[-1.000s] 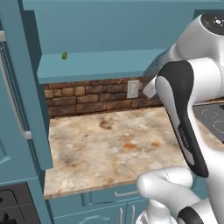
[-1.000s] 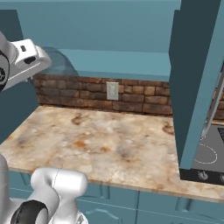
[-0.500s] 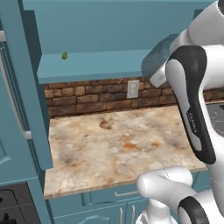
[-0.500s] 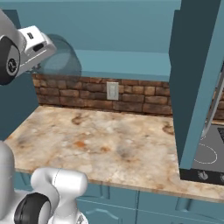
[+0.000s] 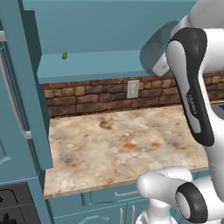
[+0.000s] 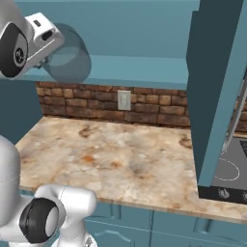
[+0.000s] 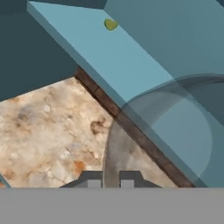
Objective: Pick the jar and jar from the dining table and place them in the open cabinet. Close the cabinet after placing the objects.
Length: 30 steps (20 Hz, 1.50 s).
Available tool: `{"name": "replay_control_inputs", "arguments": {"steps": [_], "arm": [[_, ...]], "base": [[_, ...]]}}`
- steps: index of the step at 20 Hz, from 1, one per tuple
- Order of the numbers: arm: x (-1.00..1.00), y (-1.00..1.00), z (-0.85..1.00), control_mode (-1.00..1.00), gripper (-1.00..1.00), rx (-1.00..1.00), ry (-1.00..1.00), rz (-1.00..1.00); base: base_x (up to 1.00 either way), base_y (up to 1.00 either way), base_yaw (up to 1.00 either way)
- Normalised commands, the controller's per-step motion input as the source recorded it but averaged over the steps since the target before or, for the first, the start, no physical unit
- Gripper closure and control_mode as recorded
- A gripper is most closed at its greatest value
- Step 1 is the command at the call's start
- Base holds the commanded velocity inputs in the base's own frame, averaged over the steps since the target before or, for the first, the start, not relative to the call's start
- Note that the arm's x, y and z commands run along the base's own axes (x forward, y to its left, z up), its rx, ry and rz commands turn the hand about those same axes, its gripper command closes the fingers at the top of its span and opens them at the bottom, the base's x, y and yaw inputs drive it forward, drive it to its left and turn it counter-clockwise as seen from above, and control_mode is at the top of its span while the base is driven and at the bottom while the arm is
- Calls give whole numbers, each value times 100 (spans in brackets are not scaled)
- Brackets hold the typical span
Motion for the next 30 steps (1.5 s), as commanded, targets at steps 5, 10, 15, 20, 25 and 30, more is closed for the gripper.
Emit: {"name": "replay_control_inputs", "arguments": {"steps": [5, 10, 15, 20, 25, 30], "arm": [[27, -12, -5, -100, 100, -10, -10, 9], [24, -11, -2, -100, 100, -5, -6, 9], [32, -12, 0, -100, 100, -2, 1, 7], [49, -8, -3, -100, 100, -3, 12, 2], [51, 0, -10, -100, 100, -5, 14, 0], [44, 0, -5, -100, 100, -9, 5, 0]], "base": [[0, 0, 0], [0, 0, 0], [0, 0, 0], [0, 0, 0], [0, 0, 0], [0, 0, 0]]}}
